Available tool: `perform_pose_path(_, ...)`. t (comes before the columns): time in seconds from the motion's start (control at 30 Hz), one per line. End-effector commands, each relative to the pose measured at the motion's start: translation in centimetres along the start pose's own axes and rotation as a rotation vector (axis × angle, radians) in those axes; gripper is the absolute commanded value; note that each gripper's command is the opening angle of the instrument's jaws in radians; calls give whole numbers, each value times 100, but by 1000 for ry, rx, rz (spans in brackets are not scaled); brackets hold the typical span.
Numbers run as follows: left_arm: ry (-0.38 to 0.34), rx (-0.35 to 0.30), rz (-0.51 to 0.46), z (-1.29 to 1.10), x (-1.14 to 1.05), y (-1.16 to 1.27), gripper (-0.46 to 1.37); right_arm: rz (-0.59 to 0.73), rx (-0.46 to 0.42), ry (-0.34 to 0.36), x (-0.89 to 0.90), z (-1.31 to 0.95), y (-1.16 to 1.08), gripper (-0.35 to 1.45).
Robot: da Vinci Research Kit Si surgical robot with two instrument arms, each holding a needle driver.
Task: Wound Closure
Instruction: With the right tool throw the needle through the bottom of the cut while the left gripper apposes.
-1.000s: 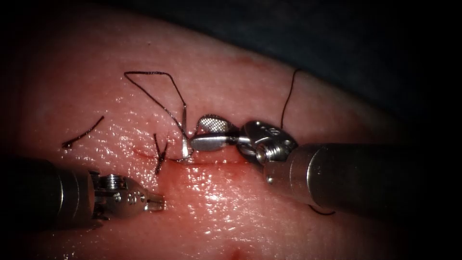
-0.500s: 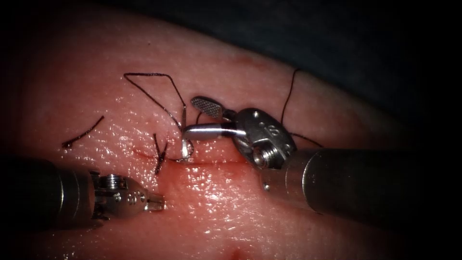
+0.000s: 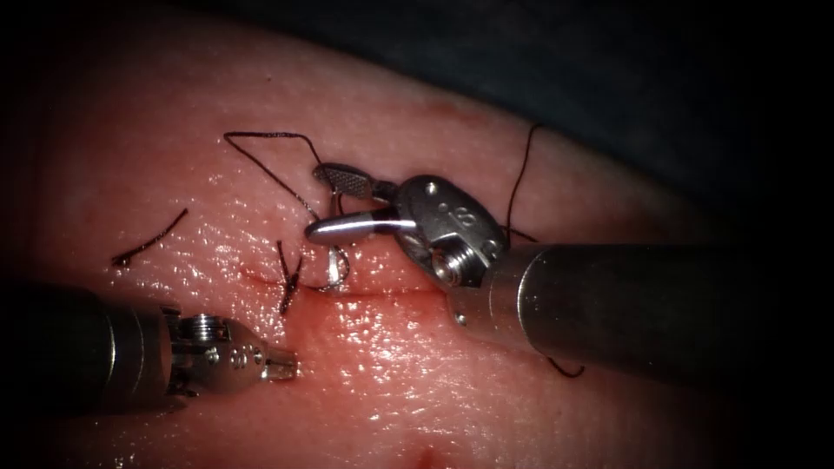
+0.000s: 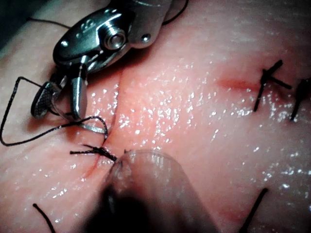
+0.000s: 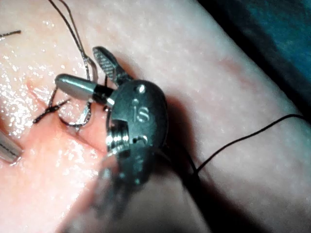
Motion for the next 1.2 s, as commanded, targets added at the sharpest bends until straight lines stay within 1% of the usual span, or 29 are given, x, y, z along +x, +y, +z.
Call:
perform_pose_path(0.03,0,-7,0,0,0,0,-35,-11,0,0,0,-1,0,100)
perform_pose_path(0.07,0,-7,0,0,0,0,-35,-16,1,0,1,-1,-1,94)
perform_pose_path(0.13,0,-7,0,0,0,0,-35,-26,1,0,2,-1,-2,93)
perform_pose_path(0.23,0,-7,0,0,0,0,-35,-42,2,0,6,-2,-5,85)
perform_pose_path(0.43,0,-7,0,0,0,0,-35,-44,-2,7,18,-1,-8,81)
perform_pose_path(0.47,0,-7,0,0,0,0,-35,-40,-3,10,21,-1,-8,72)
perform_pose_path(0.5,0,-7,0,0,0,0,-35,-37,-4,13,23,-1,-8,27)
perform_pose_path(0.53,0,-7,0,0,0,0,-35,-35,-4,13,24,-1,-8,-24)
perform_pose_path(0.57,0,-7,0,0,0,0,-35,-34,-7,13,25,-1,-8,-35)
perform_pose_path(0.67,0,-7,-1,-1,0,1,-35,-31,-34,9,25,0,-7,-35)
perform_pose_path(0.7,0,-8,-1,-1,0,1,-35,17,-52,7,25,0,-6,-35)
perform_pose_path(0.73,0,-8,-1,-2,0,1,-35,34,-62,-3,24,-1,-6,-35)
perform_pose_path(0.8,0,-8,-1,-2,1,1,-35,99,-66,-9,23,-1,-5,-35)
perform_pose_path(0.9,0,-8,-1,-2,1,1,-35,129,-111,-18,22,-3,-4,-35)
perform_pose_path(0.93,0,-9,-1,-2,1,1,-35,176,-120,-27,21,-3,-4,-35)
perform_pose_path(1.0,0,-9,-1,-2,1,1,-35,261,-155,-68,19,-3,-6,-35)
perform_pose_path(1.07,0,-9,-1,-2,1,1,-35,423,-203,-127,17,-2,-9,-35)
perform_pose_path(1.1,0,-9,-1,-2,1,1,-35,466,-215,-141,16,-2,-10,-35)
perform_pose_path(1.13,0,-9,-1,-2,1,1,-35,563,-250,-187,13,-2,-12,-35)
perform_pose_path(1.17,0,-9,-1,-2,1,1,-35,613,-273,-209,12,-2,-13,-35)
perform_pose_path(1.2,0,-9,-1,-2,1,1,-35,649,-287,-213,10,-2,-14,-35)
